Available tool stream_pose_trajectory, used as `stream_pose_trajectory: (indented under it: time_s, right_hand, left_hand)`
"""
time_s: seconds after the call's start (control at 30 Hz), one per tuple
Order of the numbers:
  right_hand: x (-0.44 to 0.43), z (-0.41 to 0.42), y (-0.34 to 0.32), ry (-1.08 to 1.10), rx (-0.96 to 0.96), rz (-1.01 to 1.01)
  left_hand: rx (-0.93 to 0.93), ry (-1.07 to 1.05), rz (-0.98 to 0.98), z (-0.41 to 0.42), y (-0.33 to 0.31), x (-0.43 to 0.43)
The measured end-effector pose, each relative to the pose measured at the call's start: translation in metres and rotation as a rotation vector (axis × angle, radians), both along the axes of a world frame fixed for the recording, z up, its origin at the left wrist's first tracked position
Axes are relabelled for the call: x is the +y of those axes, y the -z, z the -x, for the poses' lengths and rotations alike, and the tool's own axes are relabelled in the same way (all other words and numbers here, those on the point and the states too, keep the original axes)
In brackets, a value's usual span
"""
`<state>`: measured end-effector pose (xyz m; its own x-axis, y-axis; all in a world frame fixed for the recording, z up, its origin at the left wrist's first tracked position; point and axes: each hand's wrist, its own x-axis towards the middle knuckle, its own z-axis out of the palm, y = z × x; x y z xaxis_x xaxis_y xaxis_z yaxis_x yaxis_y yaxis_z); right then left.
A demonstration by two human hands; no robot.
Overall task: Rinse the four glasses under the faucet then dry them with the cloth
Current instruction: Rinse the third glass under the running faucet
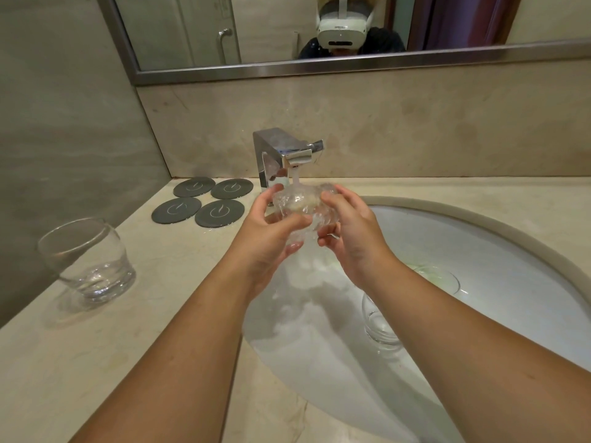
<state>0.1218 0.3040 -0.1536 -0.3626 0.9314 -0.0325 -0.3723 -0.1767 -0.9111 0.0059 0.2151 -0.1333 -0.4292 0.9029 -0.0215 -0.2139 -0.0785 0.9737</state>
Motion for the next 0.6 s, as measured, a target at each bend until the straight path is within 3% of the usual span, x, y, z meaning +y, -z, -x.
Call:
stream_pose_trajectory:
  time_s: [0.3,0.5,0.6]
  right_hand:
    - [-0.0009,0.0007,0.0011,-0.094,-0.002,0.001]
    - [0.0049,0.0011,0.0030,-0.023,0.041,0.037]
    - [0.0069,0.0000,0.0046,-0.002,0.050,0.062]
  left_hand:
    - [0.011,-0.059,-0.028,-0.0011,-0.0022,-0.0024]
    - [0.013,-0.014,-0.034,-0.0011,0.0015,-0.0002]
    - [0.104,0.037,-0.028,0.0014,0.0046,0.0004]
